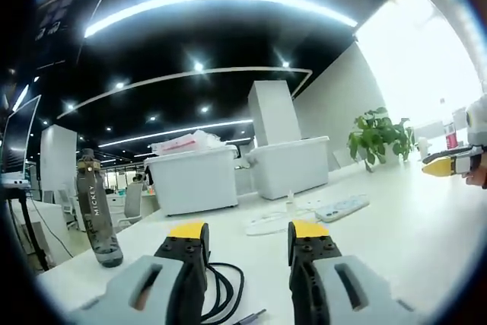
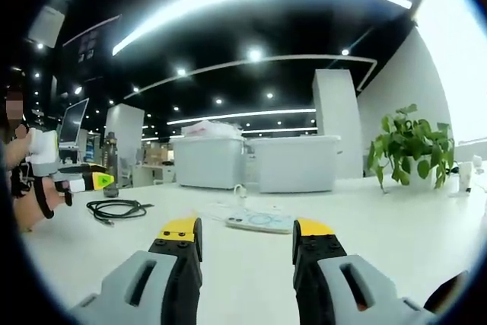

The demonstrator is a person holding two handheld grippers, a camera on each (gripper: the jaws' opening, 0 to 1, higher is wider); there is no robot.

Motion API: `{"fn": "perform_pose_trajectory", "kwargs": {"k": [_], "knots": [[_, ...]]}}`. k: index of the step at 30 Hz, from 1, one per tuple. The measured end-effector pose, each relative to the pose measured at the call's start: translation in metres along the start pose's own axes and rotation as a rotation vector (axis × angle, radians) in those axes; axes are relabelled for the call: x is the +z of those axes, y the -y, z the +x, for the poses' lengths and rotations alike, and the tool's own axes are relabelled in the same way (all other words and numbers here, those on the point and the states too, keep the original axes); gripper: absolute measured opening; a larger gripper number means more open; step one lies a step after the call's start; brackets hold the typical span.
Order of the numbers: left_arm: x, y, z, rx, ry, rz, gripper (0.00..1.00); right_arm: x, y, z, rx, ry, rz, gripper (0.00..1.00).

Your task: Coil the Type-C to USB data cable on the desktop and secure it with Velcro straps.

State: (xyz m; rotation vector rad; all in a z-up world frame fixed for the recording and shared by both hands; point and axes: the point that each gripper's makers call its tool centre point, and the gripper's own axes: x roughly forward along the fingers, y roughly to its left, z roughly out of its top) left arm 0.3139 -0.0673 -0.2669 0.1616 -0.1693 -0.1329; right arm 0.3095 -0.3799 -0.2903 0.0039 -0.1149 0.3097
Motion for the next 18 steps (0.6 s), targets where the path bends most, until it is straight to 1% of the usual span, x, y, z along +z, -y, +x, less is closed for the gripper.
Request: {"fn": "perform_pose_trajectory", "kwargs": {"k": [18], "knots": [[-0.0002, 0.0015, -0.0004, -0.002, -0.002, 0.010, 0.43, -0.0007, 0.0001, -0.0002, -0.002, -0.004, -0.004, 0.47]]}}
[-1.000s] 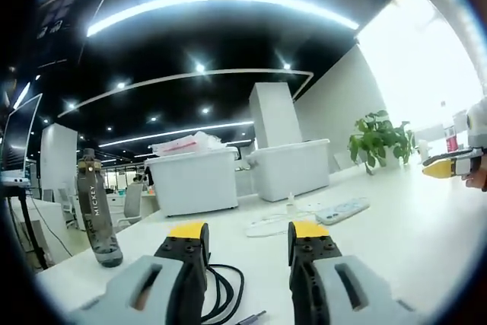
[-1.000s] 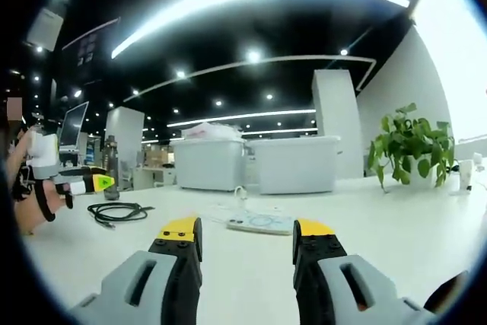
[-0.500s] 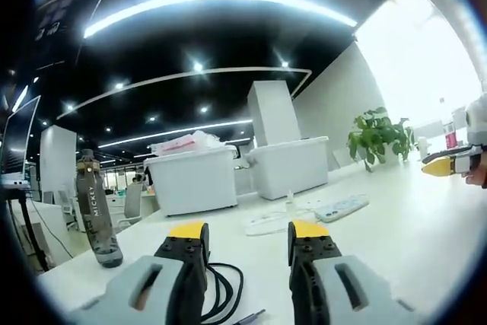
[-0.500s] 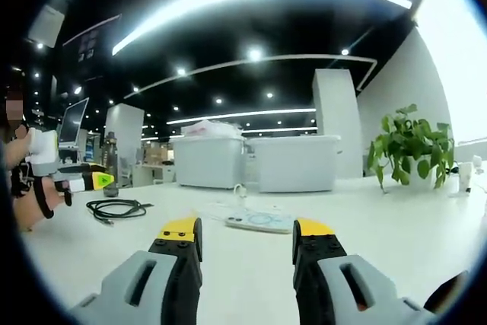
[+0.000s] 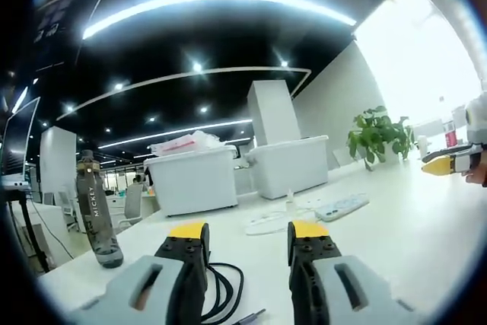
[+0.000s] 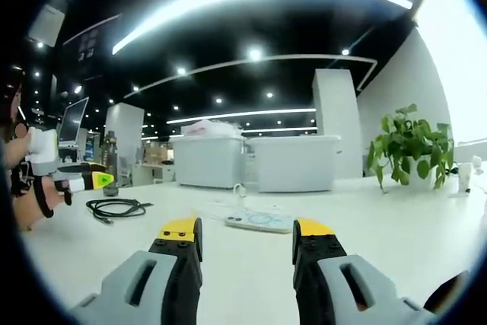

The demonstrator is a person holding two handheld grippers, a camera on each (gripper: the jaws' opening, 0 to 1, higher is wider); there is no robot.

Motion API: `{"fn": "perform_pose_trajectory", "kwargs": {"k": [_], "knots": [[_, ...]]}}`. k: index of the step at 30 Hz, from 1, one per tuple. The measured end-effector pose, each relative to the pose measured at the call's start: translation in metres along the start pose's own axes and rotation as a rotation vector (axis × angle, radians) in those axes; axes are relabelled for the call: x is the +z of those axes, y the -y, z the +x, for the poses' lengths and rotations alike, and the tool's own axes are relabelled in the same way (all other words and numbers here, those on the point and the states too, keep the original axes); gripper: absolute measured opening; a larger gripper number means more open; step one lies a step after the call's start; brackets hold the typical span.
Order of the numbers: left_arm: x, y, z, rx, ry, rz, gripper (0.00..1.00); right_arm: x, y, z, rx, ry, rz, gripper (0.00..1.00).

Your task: Coil the Type-C to USB data cable on the desktop and secure it with Velcro straps.

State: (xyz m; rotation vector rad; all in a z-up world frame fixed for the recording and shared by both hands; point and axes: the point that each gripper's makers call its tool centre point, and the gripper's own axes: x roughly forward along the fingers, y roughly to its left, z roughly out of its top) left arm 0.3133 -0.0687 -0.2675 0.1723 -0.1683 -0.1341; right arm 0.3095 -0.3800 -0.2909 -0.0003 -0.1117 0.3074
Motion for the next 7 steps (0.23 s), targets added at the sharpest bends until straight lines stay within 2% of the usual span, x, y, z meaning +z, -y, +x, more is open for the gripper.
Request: {"fn": "perform_pose_trajectory", "kwargs": {"k": [7], "knots": [[-0.0005, -0.0002, 0.0007, -0.001, -0.003, -0.005, 0.43, 0.0001, 0.0005, 0.0002, -0.002, 0.000, 0.001, 0.47]]}}
